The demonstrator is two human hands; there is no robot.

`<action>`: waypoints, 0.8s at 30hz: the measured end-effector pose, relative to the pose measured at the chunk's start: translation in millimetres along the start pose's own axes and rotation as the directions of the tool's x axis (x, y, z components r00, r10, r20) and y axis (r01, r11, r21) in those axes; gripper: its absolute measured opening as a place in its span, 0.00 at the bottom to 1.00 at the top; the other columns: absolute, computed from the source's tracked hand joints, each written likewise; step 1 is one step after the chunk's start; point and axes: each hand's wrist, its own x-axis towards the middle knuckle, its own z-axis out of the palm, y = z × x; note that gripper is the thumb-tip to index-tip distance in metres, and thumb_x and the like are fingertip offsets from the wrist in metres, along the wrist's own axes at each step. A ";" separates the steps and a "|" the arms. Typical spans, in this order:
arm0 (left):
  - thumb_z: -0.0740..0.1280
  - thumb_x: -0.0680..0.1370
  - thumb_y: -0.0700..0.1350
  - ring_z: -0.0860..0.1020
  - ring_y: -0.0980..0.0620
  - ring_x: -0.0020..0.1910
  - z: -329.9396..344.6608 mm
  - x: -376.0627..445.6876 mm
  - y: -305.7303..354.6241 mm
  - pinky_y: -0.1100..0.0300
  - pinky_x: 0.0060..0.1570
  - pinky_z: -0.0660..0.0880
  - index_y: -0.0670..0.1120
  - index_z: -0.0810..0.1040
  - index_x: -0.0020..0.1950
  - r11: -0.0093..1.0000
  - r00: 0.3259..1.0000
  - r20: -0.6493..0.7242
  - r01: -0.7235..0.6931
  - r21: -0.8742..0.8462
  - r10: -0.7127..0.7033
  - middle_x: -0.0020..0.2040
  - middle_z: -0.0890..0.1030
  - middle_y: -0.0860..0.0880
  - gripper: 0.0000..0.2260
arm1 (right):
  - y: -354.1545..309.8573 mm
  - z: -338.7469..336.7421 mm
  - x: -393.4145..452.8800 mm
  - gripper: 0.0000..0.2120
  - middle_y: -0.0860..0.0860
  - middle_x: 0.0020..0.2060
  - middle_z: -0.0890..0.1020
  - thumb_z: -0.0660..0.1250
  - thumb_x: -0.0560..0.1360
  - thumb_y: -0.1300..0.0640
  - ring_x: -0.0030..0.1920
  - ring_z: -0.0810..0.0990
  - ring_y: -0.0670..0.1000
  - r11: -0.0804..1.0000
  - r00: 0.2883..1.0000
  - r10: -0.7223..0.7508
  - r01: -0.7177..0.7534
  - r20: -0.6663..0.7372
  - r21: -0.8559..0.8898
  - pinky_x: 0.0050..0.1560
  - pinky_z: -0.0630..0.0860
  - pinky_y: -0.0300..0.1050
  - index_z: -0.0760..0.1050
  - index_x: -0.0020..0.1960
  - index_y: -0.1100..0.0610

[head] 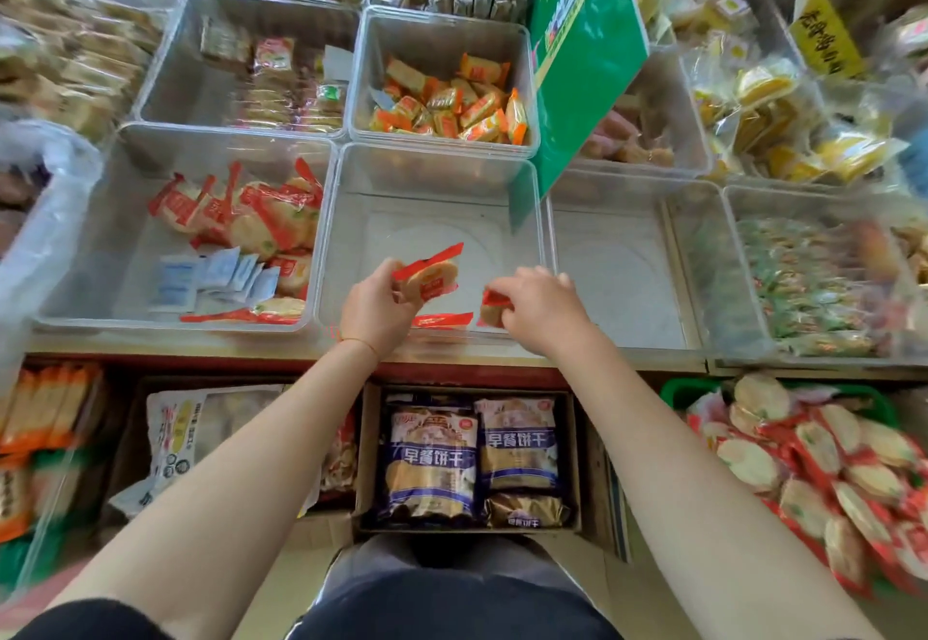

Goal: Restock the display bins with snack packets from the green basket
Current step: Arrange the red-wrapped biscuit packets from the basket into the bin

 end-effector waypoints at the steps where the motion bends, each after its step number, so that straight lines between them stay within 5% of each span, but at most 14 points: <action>1: 0.68 0.77 0.47 0.81 0.40 0.46 3.2 2.1 -0.3 0.52 0.42 0.75 0.46 0.77 0.55 1.000 1.000 0.004 -0.005 0.031 0.005 0.45 0.83 0.45 0.09 | -4.8 0.2 2.2 0.14 0.52 0.54 0.77 0.60 0.79 0.56 0.60 0.72 0.56 1.000 0.999 -0.008 0.009 0.033 -0.022 0.60 0.64 0.52 0.77 0.61 0.46; 8: 0.62 0.80 0.52 0.80 0.40 0.48 16.3 5.3 -9.3 0.54 0.42 0.72 0.49 0.74 0.57 0.977 0.995 0.071 0.056 0.208 -0.072 0.43 0.79 0.53 0.10 | -15.7 7.3 21.9 0.17 0.55 0.57 0.78 0.58 0.78 0.62 0.60 0.73 0.58 0.999 0.974 -0.003 0.014 0.225 -0.047 0.59 0.70 0.51 0.78 0.63 0.52; 12: 0.61 0.80 0.53 0.80 0.42 0.52 19.2 8.3 -7.9 0.55 0.43 0.71 0.51 0.73 0.62 0.965 0.992 0.096 0.051 0.256 -0.078 0.50 0.82 0.52 0.12 | -7.9 14.2 31.9 0.16 0.54 0.57 0.81 0.61 0.78 0.56 0.55 0.78 0.56 0.998 0.933 0.027 -0.048 0.358 0.050 0.52 0.76 0.48 0.78 0.63 0.55; 17: 0.59 0.81 0.55 0.80 0.42 0.52 19.3 9.7 -7.3 0.55 0.43 0.71 0.53 0.72 0.62 0.955 0.989 0.128 0.035 0.294 -0.076 0.52 0.82 0.54 0.13 | -1.8 16.9 39.5 0.13 0.53 0.52 0.82 0.64 0.75 0.60 0.51 0.79 0.55 0.994 0.958 0.045 -0.072 0.283 0.086 0.50 0.80 0.48 0.82 0.56 0.55; 24: 0.59 0.80 0.57 0.80 0.44 0.54 20.1 15.4 -10.3 0.53 0.48 0.74 0.52 0.72 0.63 0.953 0.976 0.191 0.048 0.299 -0.109 0.54 0.82 0.52 0.15 | 4.6 35.3 53.8 0.13 0.53 0.51 0.82 0.63 0.75 0.67 0.50 0.80 0.56 0.993 0.930 0.079 -0.106 0.358 0.056 0.49 0.80 0.48 0.81 0.54 0.55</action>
